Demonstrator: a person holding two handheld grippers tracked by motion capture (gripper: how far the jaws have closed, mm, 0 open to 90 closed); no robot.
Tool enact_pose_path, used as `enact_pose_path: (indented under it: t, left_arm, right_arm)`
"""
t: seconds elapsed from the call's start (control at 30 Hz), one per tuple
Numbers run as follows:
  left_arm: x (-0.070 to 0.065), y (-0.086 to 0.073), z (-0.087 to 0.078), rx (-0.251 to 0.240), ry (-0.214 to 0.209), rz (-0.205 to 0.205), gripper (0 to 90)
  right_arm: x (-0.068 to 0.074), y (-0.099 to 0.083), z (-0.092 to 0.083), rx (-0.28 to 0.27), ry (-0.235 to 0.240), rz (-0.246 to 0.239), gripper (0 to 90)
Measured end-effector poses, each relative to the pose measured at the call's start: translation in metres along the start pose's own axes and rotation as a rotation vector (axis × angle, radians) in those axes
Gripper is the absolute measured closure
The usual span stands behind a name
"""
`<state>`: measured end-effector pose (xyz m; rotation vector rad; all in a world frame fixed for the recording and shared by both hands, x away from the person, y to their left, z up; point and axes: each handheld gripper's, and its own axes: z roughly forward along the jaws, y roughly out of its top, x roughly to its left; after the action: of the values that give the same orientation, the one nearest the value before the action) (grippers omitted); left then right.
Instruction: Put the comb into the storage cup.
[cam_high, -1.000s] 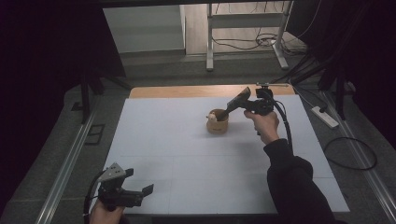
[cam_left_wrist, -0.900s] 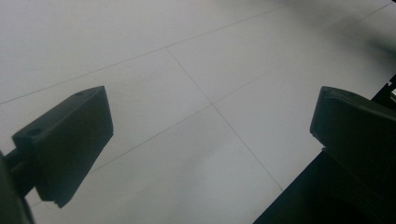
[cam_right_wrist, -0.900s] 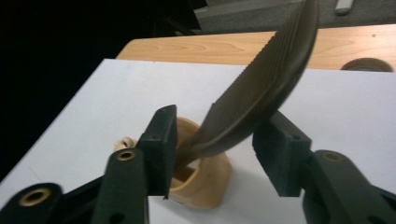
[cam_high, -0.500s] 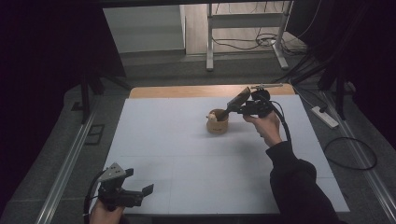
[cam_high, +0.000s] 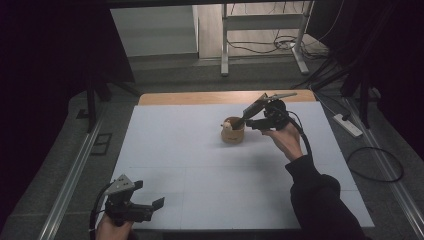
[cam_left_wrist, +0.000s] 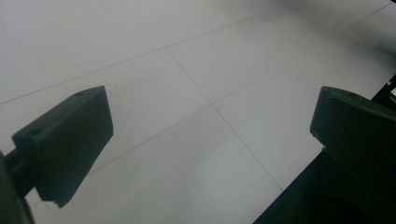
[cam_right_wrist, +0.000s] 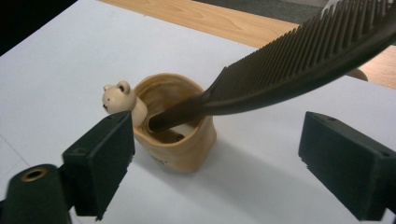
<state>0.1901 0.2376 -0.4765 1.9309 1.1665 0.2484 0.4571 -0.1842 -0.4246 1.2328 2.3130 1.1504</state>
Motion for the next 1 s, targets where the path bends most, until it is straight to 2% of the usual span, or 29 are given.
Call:
enact_pose_path:
  t: [0.3,0.6,0.87,1.0]
  left_arm:
    - [0.0,0.0,0.0,0.001,0.001,0.001,0.0]
    - [0.0,0.0,0.0,0.0,0.0,0.002,0.0]
    - [-0.001,0.0,0.0,-0.001,0.0,0.004,0.0]
    - [-0.001,0.0,0.0,-0.002,-0.001,0.004,0.0]
  right_arm:
    - [-0.001,-0.006,-0.007,0.018,0.026,-0.002,5.2]
    - [-0.001,-0.01,-0.015,0.004,0.048,-0.005,2.2]
    - [0.004,-0.016,-0.017,0.02,0.035,-0.052,0.7]
    - [0.007,-0.021,-0.018,0.029,0.043,-0.065,0.5]
